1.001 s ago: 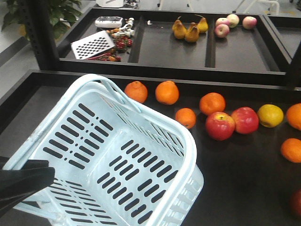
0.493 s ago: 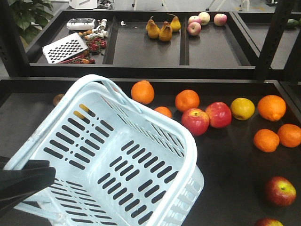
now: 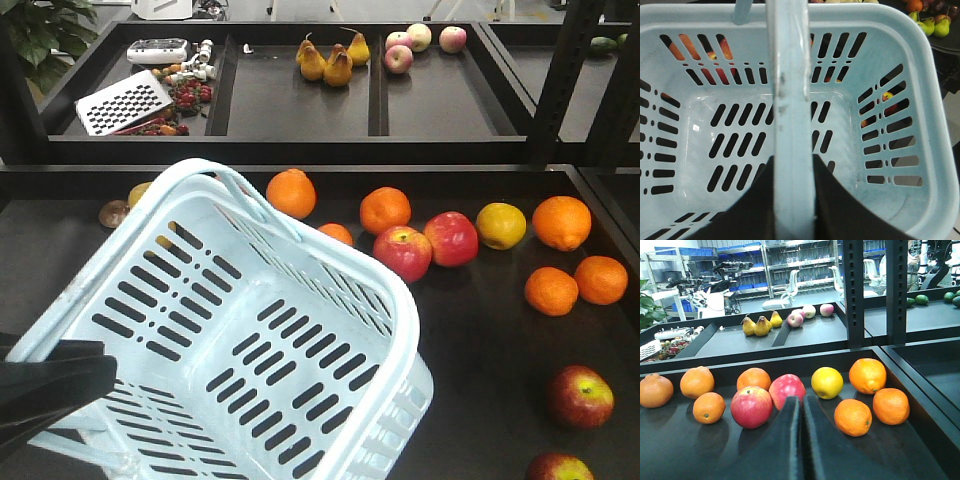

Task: Pick three apples into basket with both arms
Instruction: 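Approach the table edge near the red apples, basket held in left gripper, then lower the light-blue basket onto the table with the left gripper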

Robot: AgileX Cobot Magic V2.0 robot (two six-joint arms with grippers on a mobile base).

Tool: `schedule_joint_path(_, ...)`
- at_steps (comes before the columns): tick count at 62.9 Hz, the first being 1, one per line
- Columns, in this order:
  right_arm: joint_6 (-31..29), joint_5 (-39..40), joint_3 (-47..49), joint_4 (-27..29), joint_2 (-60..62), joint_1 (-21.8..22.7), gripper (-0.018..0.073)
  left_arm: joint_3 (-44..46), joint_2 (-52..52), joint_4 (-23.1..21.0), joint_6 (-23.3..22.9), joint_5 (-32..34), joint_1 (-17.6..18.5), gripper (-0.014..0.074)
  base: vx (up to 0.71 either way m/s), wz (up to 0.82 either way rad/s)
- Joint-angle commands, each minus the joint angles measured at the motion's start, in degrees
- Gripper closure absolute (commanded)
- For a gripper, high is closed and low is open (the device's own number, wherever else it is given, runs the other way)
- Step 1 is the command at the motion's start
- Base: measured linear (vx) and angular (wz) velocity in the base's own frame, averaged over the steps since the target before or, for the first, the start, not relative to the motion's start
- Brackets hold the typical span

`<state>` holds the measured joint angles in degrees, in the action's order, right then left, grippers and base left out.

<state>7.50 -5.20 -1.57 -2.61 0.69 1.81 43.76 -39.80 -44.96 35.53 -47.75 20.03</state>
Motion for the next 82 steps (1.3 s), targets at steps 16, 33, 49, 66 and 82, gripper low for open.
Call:
schedule_joint_path(16,-0.3,4.4,-0.7,-0.6,0.8,0.4,0.0564,1.6,0.3,-3.7,-0.4,3.9,0.4,0.0603,0.00,0.00)
schedule_joint_path(33,-0.3,4.4,-0.7,-0.6,0.8,0.4,0.0564,1.6,0.3,-3.7,-0.4,3.9,0.4,0.0603,0.00,0.00)
schedule_joint_path(49,-0.3,4.4,-0.7,-0.6,0.8,0.4,0.0564,1.6,0.3,-3.7,-0.4,3.9,0.4,0.0603,0.00,0.00)
schedule_joint_path(66,-0.3,4.4,-0.7,-0.6,0.8,0.4,0.0564,1.7,0.3,-3.8,-0.4,3.9,0.4,0.0603,0.00,0.00)
schedule_joint_path(82,-0.3,4.4,-0.7,-0.6,0.8,0.4,0.0564,1.7,-2.5,-3.7,5.0,4.7,0.4,0.0603,0.00,0.00)
